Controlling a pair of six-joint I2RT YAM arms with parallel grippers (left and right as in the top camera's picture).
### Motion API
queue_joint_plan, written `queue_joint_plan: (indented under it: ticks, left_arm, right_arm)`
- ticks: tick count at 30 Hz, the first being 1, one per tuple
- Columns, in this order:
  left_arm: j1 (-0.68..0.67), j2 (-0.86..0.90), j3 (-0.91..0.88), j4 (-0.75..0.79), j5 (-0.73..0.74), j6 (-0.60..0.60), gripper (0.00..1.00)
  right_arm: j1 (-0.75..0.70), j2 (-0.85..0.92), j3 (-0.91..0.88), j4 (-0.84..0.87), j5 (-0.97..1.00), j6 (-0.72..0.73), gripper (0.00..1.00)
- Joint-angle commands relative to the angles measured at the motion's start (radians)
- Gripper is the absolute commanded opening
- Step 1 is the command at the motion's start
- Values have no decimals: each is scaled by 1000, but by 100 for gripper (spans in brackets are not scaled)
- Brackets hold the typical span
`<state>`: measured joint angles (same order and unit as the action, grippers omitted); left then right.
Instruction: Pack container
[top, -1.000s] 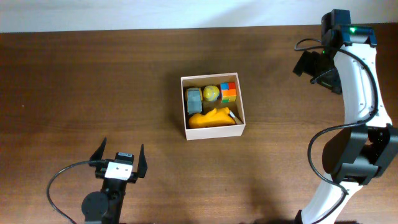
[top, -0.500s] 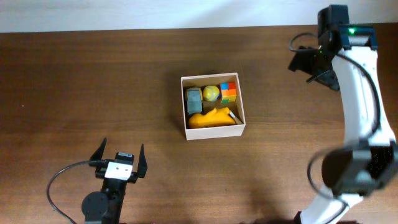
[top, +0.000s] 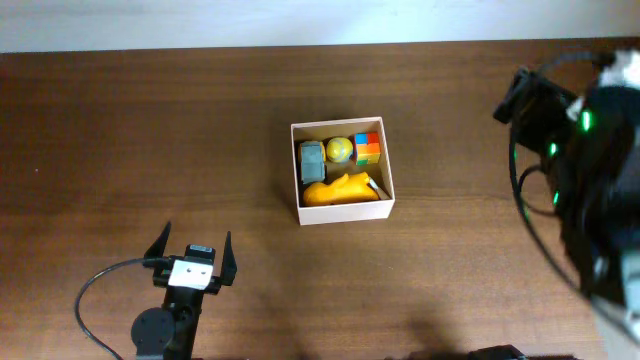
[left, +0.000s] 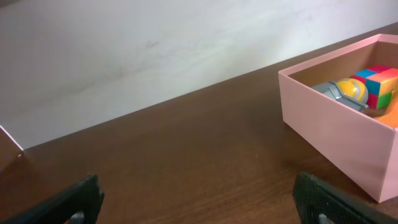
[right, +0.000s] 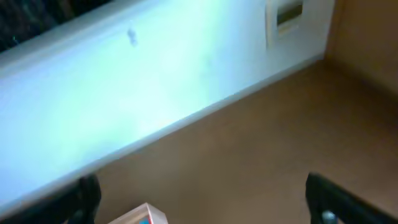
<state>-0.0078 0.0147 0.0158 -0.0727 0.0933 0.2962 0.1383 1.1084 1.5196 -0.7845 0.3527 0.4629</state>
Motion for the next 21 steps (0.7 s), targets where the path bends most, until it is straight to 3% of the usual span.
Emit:
queue_joint_plan:
  ticks: [1, 5, 9, 21]
  left_arm:
    - [4, -10, -7, -3, -11, 12, 99]
    - [4, -10, -7, -3, -11, 12, 99]
    - [4, -10, -7, -3, -11, 12, 99]
    - [4, -10, -7, -3, -11, 12, 99]
  right_arm:
    - [2, -127, -247, 153, 4, -29, 99]
    - [-38, -293, -534, 403, -159, -119, 99]
    - [-80, -444, -769, 550, -264, -119, 99]
    - [-85, -951, -1305, 783, -343, -119, 99]
